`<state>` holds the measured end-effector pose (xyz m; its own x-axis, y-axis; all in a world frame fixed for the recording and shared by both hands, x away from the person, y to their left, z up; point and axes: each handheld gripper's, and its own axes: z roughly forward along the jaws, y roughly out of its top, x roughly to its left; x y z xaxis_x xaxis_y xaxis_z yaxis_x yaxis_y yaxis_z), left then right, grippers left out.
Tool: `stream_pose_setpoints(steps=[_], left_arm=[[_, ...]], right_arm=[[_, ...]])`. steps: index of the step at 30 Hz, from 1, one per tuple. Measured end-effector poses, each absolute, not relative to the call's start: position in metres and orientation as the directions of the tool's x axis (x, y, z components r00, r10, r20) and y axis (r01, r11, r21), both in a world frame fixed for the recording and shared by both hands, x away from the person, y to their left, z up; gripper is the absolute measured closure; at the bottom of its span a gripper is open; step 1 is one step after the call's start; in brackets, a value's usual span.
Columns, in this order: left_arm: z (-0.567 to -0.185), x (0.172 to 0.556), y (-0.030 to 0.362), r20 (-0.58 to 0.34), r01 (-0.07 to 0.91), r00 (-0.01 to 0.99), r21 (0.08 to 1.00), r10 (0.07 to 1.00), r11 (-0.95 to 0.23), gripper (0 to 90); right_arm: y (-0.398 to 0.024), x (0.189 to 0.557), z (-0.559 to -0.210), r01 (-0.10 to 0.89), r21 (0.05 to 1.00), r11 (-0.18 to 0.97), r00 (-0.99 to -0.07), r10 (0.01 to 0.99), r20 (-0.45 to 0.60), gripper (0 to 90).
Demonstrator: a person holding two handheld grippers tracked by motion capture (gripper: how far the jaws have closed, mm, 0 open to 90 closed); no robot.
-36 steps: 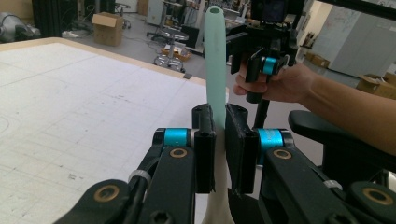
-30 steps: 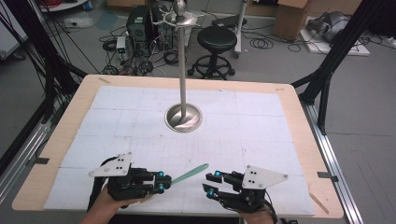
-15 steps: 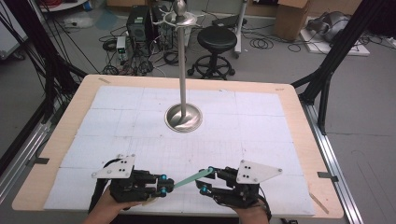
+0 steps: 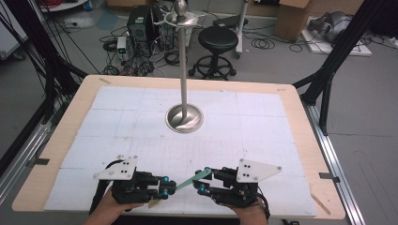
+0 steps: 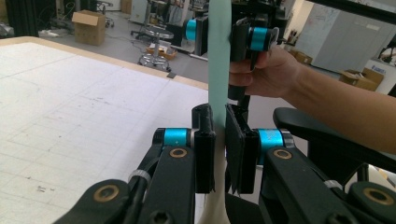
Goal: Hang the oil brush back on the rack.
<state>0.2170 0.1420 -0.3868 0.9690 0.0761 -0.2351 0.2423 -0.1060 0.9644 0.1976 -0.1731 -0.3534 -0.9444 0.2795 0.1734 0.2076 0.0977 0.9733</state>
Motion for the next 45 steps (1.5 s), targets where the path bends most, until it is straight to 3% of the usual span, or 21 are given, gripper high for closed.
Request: stream_pose_setpoints(steps=[15, 28, 30, 32, 38, 45], left_arm=[[-0.387, 0.218, 0.142, -0.23, 0.237, 0.97, 0.966, 0.075, -0.107, 81.3], [-0.387, 0.217, 0.143, -0.224, 0.231, 0.972, 0.966, 0.069, -0.118, 79.8], [-0.386, 0.218, 0.143, -0.241, 0.248, 0.968, 0.962, 0.072, -0.119, 67.1], [-0.385, 0.218, 0.144, -0.232, 0.24, 0.97, 0.962, 0.074, -0.128, 60.0], [-0.381, 0.218, 0.133, -0.22, 0.22, 0.975, 0.957, 0.017, -0.192, 50.3], [-0.382, 0.218, 0.125, -0.231, 0.218, 0.972, 0.953, -0.041, -0.212, 61.2]], right_arm=[[-0.166, 0.201, -0.348, 0.266, 0.962, 0.066, -0.941, 0.233, 0.245, 74.8], [-0.16, 0.199, -0.339, 0.266, 0.958, 0.103, -0.943, 0.234, 0.237, 77.2], [-0.16, 0.198, -0.338, 0.261, 0.958, 0.116, -0.945, 0.235, 0.229, 77.2], [-0.16, 0.199, -0.337, 0.261, 0.957, 0.127, -0.946, 0.233, 0.227, 77.3], [-0.158, 0.201, -0.333, 0.25, 0.96, 0.129, -0.958, 0.174, 0.226, 77.3], [-0.155, 0.206, -0.326, 0.23, 0.961, 0.156, -0.972, 0.089, 0.218, 77.3]])
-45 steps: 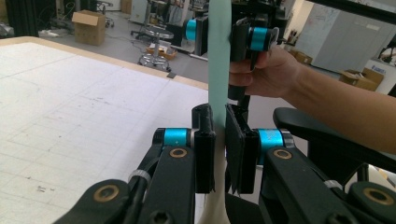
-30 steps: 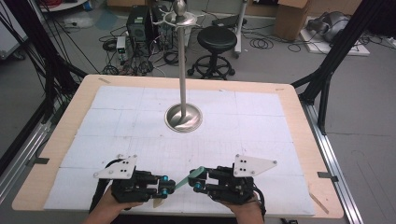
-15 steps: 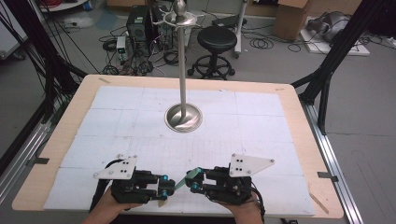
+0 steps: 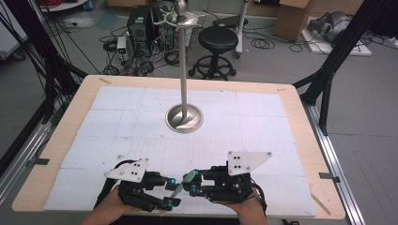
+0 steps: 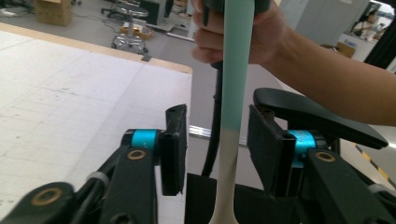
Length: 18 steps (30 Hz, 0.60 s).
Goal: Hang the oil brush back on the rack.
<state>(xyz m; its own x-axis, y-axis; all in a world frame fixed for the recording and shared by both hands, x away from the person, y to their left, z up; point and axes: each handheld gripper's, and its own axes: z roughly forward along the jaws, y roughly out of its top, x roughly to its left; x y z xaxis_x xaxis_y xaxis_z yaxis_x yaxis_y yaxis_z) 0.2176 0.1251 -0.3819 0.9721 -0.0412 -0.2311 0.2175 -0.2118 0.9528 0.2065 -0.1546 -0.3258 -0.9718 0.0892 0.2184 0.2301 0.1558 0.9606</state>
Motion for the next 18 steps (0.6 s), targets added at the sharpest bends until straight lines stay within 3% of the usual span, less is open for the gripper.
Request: stream_pose_setpoints(steps=[8, 12, 14, 16, 18], left_arm=[[-0.3825, 0.2154, 0.1254, -0.205, 0.185, 0.976, 0.96, -0.078, -0.212, 81.6], [-0.3818, 0.2145, 0.1255, -0.189, 0.178, 0.981, 0.962, -0.034, -0.207, 82.3], [-0.3811, 0.2149, 0.1262, -0.185, 0.181, 0.983, 0.963, 0.001, -0.198, 82.6], [-0.3805, 0.2147, 0.1273, -0.18, 0.184, 0.983, 0.965, 0.04, -0.185, 82.7], [-0.38, 0.2137, 0.128, -0.172, 0.183, 0.982, 0.969, 0.082, -0.167, 82.7]], right_arm=[[-0.1543, 0.2067, -0.3251, 0.213, 0.966, 0.147, -0.977, 0.064, 0.205, 77.5], [-0.1539, 0.2061, -0.3264, 0.225, 0.965, 0.134, -0.973, 0.083, 0.215, 77.4], [-0.1542, 0.2062, -0.3271, 0.242, 0.964, 0.112, -0.966, 0.123, 0.228, 75.0], [-0.1565, 0.206, -0.3275, 0.263, 0.962, 0.071, -0.955, 0.16, 0.25, 62.7], [-0.1594, 0.2054, -0.3273, 0.276, 0.961, 0.033, -0.943, 0.203, 0.264, 56.8]])
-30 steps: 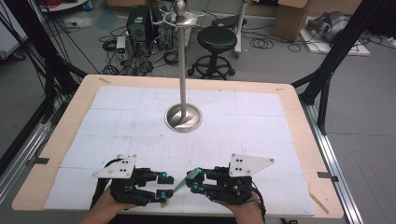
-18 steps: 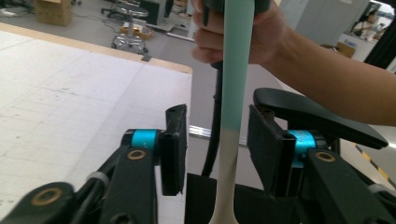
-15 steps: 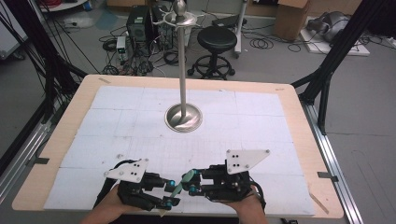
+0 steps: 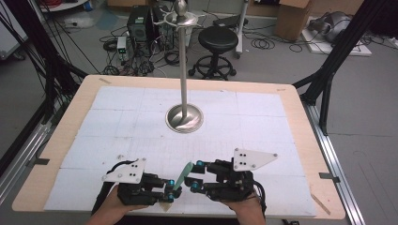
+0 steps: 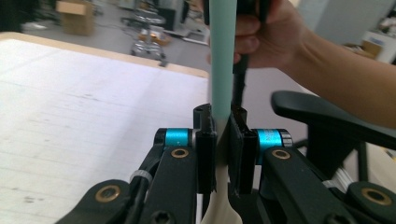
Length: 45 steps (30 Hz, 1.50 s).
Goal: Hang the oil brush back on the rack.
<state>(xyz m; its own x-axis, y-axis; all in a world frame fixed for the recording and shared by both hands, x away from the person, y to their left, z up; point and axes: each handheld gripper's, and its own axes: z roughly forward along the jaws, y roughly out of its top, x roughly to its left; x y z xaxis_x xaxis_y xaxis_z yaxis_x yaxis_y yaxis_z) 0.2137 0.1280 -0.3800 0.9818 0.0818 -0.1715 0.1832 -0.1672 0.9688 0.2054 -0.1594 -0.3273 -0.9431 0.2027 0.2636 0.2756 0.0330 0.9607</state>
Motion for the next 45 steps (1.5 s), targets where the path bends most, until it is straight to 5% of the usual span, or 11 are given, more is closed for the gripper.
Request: stream_pose_setpoints(steps=[8, 15, 22, 25, 30, 35, 45], left_arm=[[-0.38, 0.213, 0.126, -0.134, 0.18, 0.961, 0.968, 0.243, -0.177, 82.7], [-0.381, 0.211, 0.119, -0.142, 0.191, 0.957, 0.964, 0.253, -0.183, 82.7], [-0.381, 0.211, 0.123, -0.173, 0.198, 0.973, 0.967, 0.152, -0.163, 80.6], [-0.377, 0.212, 0.128, -0.205, 0.217, 0.975, 0.963, 0.086, -0.159, 63.3], [-0.373, 0.215, 0.133, -0.227, 0.226, 0.974, 0.963, 0.011, -0.149, 55.0], [-0.374, 0.214, 0.132, -0.247, 0.234, 0.966, 0.962, -0.082, -0.144, 54.0], [-0.377, 0.209, 0.121, -0.248, 0.215, 0.957, 0.955, -0.151, -0.206, 61.7]], right_arm=[[-0.156, 0.199, -0.322, 0.265, 0.964, -0.01, -0.888, 0.387, 0.248, 54.8], [-0.146, 0.202, -0.318, 0.297, 0.955, 0.017, -0.857, 0.445, 0.259, 73.1], [-0.147, 0.203, -0.318, 0.3, 0.954, 0.012, -0.905, 0.319, 0.281, 82.9], [-0.151, 0.204, -0.318, 0.297, 0.955, 0.02, -0.929, 0.238, 0.284, 82.9], [-0.161, 0.21, -0.321, 0.298, 0.955, -0.003, -0.949, 0.112, 0.296, 82.9], [-0.157, 0.212, -0.322, 0.261, 0.965, 0.029, -0.965, -0.027, 0.262, 82.9], [-0.144, 0.219, -0.32, 0.223, 0.972, 0.074, -0.968, -0.103, 0.23, 82.9]])
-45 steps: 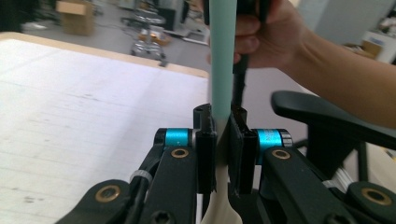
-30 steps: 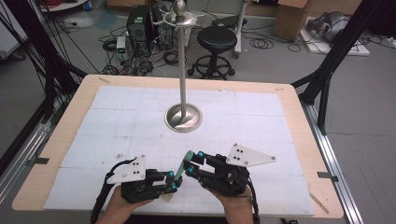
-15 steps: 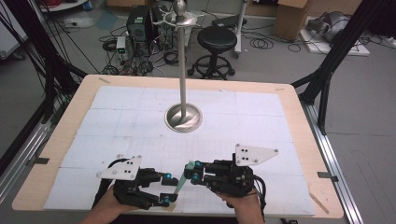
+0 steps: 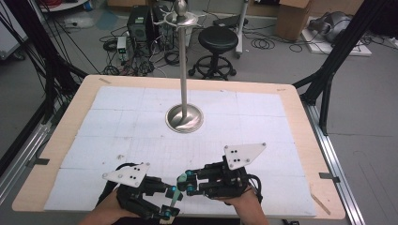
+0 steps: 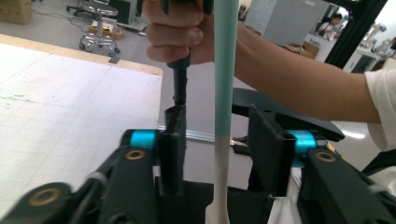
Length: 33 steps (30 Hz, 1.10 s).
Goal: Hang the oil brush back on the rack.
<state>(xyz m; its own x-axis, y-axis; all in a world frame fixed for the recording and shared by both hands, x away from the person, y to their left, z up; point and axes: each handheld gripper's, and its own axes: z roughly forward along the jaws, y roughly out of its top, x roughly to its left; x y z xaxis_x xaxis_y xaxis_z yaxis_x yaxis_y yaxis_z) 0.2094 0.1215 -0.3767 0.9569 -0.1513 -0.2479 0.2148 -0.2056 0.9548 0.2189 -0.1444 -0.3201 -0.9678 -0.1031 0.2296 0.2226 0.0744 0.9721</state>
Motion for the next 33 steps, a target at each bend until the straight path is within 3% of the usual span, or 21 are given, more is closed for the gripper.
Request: stream_pose_setpoints(steps=[6, 10, 12, 16, 23, 33], left_arm=[[-0.377, 0.207, 0.122, -0.209, 0.178, 0.967, 0.963, -0.146, -0.2, 82.5], [-0.376, 0.208, 0.123, -0.192, 0.177, 0.98, 0.959, -0.047, -0.223, 83.8], [-0.377, 0.208, 0.124, -0.174, 0.173, 0.985, 0.959, 0.018, -0.225, 84.3], [-0.378, 0.208, 0.127, -0.158, 0.185, 0.978, 0.961, 0.138, -0.208, 84.3], [-0.375, 0.205, 0.127, -0.125, 0.188, 0.935, 0.968, 0.331, -0.166, 84.3], [-0.377, 0.206, 0.118, -0.11, 0.193, 0.904, 0.967, 0.414, -0.166, 84.2]], right_arm=[[-0.141, 0.221, -0.318, 0.221, 0.972, 0.086, -0.965, -0.124, 0.23, 82.9], [-0.14, 0.22, -0.319, 0.23, 0.969, 0.088, -0.97, -0.06, 0.235, 81.4], [-0.138, 0.22, -0.319, 0.281, 0.955, 0.09, -0.96, 0.032, 0.28, 58.6], [-0.136, 0.215, -0.32, 0.303, 0.95, 0.069, -0.939, 0.19, 0.286, 47.6], [-0.133, 0.198, -0.32, 0.28, 0.96, -0.023, -0.866, 0.426, 0.262, 51.6], [-0.112, 0.185, -0.317, 0.227, 0.974, 0.025, -0.777, 0.607, 0.166, 51.5]])
